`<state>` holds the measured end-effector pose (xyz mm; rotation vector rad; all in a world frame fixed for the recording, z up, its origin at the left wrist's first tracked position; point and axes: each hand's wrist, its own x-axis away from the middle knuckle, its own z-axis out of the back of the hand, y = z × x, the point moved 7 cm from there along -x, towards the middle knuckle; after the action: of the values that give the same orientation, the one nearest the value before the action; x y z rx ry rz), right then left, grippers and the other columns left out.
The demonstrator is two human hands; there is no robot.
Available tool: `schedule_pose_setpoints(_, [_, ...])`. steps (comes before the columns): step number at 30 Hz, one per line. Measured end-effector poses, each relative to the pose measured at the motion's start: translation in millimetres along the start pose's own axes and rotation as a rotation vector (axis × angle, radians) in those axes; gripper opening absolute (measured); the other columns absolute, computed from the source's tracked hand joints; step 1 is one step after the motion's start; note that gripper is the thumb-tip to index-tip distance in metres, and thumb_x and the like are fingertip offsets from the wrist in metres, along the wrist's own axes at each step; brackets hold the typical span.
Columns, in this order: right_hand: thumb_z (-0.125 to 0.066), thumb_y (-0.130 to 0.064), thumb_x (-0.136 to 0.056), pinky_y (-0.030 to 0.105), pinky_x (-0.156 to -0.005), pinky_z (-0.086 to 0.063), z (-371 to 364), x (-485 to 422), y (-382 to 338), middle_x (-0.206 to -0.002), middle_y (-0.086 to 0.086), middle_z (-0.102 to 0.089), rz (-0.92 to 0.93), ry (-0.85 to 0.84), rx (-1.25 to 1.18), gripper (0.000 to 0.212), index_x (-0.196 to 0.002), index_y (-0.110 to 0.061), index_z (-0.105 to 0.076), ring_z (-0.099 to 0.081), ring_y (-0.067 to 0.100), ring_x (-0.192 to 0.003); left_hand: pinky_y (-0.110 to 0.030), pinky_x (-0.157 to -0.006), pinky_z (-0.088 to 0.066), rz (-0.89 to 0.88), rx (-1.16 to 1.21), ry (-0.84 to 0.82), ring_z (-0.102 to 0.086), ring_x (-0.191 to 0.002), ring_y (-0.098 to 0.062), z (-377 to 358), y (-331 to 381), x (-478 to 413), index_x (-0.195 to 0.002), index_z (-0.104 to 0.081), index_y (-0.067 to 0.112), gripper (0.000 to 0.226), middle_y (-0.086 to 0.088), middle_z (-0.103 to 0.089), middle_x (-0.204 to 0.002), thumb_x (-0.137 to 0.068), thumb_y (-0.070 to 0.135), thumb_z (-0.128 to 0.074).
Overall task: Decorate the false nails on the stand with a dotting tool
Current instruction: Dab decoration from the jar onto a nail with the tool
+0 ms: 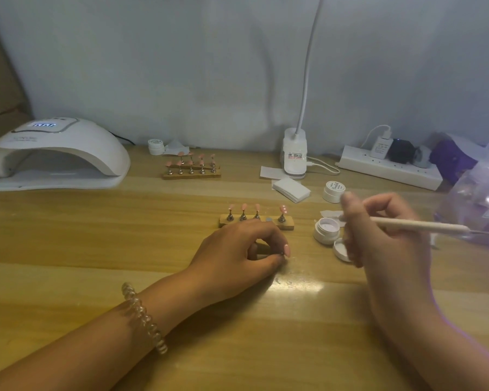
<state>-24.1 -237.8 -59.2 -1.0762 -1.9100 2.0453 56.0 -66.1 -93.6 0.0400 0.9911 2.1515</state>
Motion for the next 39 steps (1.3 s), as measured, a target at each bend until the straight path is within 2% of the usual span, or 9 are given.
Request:
schedule_pose_setpoints(2, [-0.068,-0.023,-0.09,0.016,-0.037,-0.037,-12,11,12,-0.05,0.002,-0.059,-0.151,-0.056,-0.085,0.025,-0.077,-0.013,-0.049,-0.049,0.007,-0.038,-0.029,-0.064,-0.042,-0.008,0.004,0.0,-0.046,-0.061,-0.007,0,0,0,-0.089,-0.069,0.035,0.009,0.018,-0.067,-0.094,-0.085,0.028,-0.073])
schedule_pose_setpoints(4, [-0.067,-0.025,-0.09,0.018,-0.038,-0.04,-21,20,23,-0.055,0.005,-0.065,-0.275,-0.11,-0.081,0.024,-0.078,-0.013,-0.05,-0.052,0.009,-0.039,-0.031,-0.064,-0.043,-0.013,0.007,0.004,-0.045,-0.061,-0.008,0,0,0,-0.088,-0.069,0.033,0.01,0.015,-0.068,-0.093,-0.084,0.026,-0.073])
schedule_pose_setpoints(7, [-0.067,-0.02,-0.09,0.021,-0.039,-0.042,-26,22,28,-0.058,0.008,-0.068,-0.346,-0.171,-0.012,0.025,-0.075,-0.012,-0.049,-0.053,0.011,-0.041,-0.032,-0.064,-0.044,-0.029,0.012,0.007,-0.046,-0.06,-0.007,0,1,0,-0.088,-0.069,0.033,0.011,0.014,-0.068,-0.093,-0.084,0.024,-0.073])
schedule_pose_setpoints(10, [-0.063,-0.008,-0.084,0.024,-0.04,-0.043,-27,22,29,-0.055,0.012,-0.066,-0.347,-0.193,0.038,0.022,-0.069,-0.012,-0.047,-0.052,0.012,-0.04,-0.032,-0.064,-0.045,-0.042,0.021,0.008,-0.047,-0.06,-0.007,0,2,0,-0.087,-0.069,0.033,0.01,0.015,-0.068,-0.093,-0.083,0.024,-0.072])
schedule_pose_setpoints(15, [-0.059,0.0,-0.081,0.024,-0.04,-0.045,-32,24,27,-0.056,0.016,-0.065,-0.357,-0.223,0.018,0.018,-0.07,-0.007,-0.045,-0.054,0.013,-0.041,-0.035,-0.063,-0.047,-0.083,0.026,0.01,-0.051,-0.064,-0.011,-3,8,1,-0.086,-0.069,0.032,0.008,0.013,-0.066,-0.089,-0.079,0.031,-0.065])
schedule_pose_setpoints(39, [-0.061,-0.001,-0.081,0.026,-0.043,-0.048,-33,24,29,-0.057,0.017,-0.066,-0.344,-0.233,0.034,0.018,-0.071,-0.005,-0.046,-0.056,0.014,-0.043,-0.036,-0.065,-0.048,-0.083,0.03,0.014,-0.054,-0.067,-0.008,-2,9,1,-0.086,-0.069,0.032,0.009,0.015,-0.067,-0.089,-0.078,0.032,-0.065])
